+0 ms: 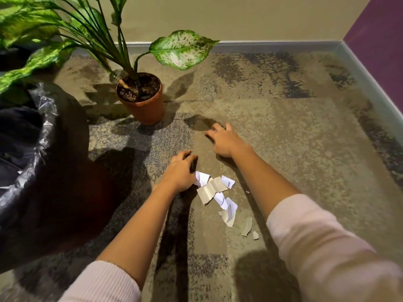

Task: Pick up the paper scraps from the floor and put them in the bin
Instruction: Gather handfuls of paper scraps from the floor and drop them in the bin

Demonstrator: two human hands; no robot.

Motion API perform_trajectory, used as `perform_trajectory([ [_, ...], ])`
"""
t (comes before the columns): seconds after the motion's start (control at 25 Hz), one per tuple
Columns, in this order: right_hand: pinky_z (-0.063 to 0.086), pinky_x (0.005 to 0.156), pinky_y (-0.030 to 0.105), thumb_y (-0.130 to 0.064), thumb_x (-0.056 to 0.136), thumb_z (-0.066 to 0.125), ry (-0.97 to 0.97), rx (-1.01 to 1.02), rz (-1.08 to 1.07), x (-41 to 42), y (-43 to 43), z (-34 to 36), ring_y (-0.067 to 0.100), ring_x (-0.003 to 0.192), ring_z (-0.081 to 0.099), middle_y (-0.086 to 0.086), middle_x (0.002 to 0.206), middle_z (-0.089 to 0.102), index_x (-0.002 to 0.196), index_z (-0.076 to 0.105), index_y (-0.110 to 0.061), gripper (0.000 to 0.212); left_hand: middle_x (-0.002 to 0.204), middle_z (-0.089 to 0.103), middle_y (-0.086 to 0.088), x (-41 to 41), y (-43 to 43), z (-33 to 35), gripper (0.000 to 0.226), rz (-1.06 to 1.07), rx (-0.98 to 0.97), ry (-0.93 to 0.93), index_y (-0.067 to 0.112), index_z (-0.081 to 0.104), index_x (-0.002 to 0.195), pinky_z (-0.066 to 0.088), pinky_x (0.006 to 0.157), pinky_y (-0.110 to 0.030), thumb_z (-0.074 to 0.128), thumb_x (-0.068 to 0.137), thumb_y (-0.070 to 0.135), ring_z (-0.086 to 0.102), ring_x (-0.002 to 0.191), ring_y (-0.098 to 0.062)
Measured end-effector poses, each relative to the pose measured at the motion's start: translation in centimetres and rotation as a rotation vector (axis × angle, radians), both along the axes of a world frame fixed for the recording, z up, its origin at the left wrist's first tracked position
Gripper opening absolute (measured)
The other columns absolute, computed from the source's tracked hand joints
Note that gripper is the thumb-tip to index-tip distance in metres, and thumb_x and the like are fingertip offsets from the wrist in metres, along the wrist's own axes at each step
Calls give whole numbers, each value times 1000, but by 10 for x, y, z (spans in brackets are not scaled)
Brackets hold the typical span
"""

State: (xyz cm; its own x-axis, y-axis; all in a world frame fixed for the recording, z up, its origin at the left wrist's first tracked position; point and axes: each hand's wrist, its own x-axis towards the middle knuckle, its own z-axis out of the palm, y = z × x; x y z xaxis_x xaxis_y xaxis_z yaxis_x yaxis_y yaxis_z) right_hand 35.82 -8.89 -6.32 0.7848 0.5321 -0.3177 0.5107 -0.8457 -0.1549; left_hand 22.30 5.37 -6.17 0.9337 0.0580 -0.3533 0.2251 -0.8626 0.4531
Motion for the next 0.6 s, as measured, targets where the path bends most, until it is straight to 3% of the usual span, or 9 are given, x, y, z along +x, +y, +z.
perform_trajectory([
  [0.16, 39, 106, 49, 3, 87, 47, -43, 41, -22, -27, -25, 0, 39, 138, 22, 10, 151, 30, 142, 42, -15, 58, 162, 16, -7, -11, -10, 4, 63, -2, 27, 5, 16, 30, 152, 19, 120, -42, 53, 95, 26, 16, 148, -29],
  [0.4, 38, 100, 37, -2, 91, 48, -4, 168, -95, -69, -66, -6, 29, 125, 38, 10, 130, 48, 133, 57, -16, 45, 164, 12, -4, -50, -39, -1, 59, -22, -21, -2, 20, 30, 152, 15, 121, -42, 46, 98, 34, 12, 150, -26],
  [0.6, 35, 97, 27, -5, 91, 52, 53, 196, -83, -119, -94, -5, 24, 121, 41, 5, 121, 52, 126, 64, -20, 40, 164, 7, 1, -70, -55, -2, 82, -78, -56, 9, 20, 22, 154, 16, 121, -47, 56, 89, 55, 4, 151, -22],
])
